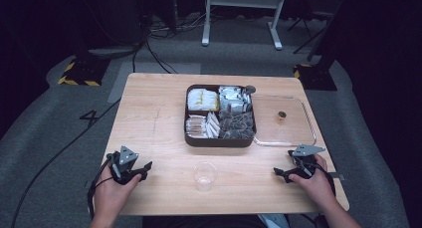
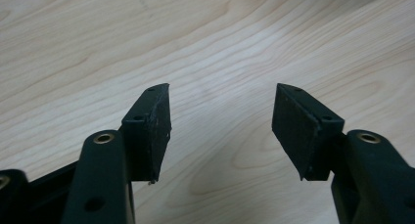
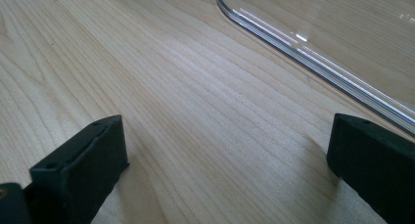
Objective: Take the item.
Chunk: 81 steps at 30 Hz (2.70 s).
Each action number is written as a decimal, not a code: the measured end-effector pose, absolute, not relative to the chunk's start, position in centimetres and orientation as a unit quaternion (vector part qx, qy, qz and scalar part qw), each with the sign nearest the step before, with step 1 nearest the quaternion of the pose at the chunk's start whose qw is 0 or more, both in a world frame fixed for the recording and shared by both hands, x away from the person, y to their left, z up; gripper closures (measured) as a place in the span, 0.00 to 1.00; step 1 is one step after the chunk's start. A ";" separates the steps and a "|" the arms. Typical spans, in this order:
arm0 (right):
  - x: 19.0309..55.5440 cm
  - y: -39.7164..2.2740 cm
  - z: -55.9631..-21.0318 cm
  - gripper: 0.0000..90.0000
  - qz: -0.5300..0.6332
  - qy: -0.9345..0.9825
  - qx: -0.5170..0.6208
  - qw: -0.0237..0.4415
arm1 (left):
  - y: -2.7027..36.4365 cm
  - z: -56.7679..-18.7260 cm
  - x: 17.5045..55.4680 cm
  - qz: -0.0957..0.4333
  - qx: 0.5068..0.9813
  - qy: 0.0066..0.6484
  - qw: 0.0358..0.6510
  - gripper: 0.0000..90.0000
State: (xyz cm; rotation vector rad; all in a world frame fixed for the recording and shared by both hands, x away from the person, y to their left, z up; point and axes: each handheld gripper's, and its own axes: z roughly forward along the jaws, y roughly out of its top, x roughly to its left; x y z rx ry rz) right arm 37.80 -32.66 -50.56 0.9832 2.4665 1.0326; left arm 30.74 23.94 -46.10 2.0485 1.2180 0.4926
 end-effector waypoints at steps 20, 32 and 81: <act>37.6 -32.7 -50.5 0.07 0.363 0.855 0.338 0.148 | 19.5 -38.4 33.4 0.160 0.811 0.396 0.399 0.55; 37.3 -32.9 -50.5 0.12 0.370 0.855 0.334 0.147 | 16.8 -35.9 37.1 0.161 0.819 0.363 0.414 0.48; 37.4 -32.9 -50.4 0.16 0.375 0.855 0.326 0.145 | 10.1 -39.1 53.8 0.117 0.835 0.341 0.416 0.50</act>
